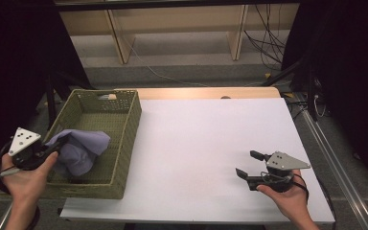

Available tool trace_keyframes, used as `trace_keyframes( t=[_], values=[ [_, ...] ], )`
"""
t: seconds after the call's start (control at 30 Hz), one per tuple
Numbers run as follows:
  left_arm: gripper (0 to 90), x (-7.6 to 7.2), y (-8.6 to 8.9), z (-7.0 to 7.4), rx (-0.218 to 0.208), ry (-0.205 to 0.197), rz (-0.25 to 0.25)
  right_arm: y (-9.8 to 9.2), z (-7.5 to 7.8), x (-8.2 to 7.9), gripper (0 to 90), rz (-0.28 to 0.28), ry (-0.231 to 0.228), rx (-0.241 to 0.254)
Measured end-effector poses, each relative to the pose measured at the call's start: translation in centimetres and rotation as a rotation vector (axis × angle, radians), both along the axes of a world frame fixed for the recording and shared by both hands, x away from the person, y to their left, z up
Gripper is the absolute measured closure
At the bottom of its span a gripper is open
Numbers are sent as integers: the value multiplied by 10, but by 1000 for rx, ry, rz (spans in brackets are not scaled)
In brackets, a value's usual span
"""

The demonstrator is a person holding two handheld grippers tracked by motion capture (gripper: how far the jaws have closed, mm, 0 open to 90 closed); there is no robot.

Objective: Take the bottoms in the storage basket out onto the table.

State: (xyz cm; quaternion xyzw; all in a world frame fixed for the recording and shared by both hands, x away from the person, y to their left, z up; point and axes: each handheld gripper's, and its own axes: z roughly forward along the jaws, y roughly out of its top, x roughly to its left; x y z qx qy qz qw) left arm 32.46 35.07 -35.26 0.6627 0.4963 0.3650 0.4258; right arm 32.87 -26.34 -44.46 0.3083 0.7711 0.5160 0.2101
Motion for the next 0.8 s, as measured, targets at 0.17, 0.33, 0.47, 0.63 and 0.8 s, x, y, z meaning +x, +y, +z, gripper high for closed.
trace_keyframes(
  t=[0.17, 0.33, 0.47, 0.63, 0.8],
  values=[
    [850, 2, -3, 2, -11, -27, 5, 0, 0, 0, 193, -1, 0, 0],
    [850, 4, -7, 4, -11, -48, 4, 0, 0, 0, 193, 0, -1, 1],
    [850, 6, -11, 7, -18, -67, 1, 0, 0, 0, 193, 1, -1, 4],
    [850, 9, -16, 9, -25, -84, 1, 0, 0, 0, 193, -1, 0, 1],
    [850, 12, -20, 11, -37, -99, 3, -1, 0, 0, 193, -3, -1, 4]
  ],
)
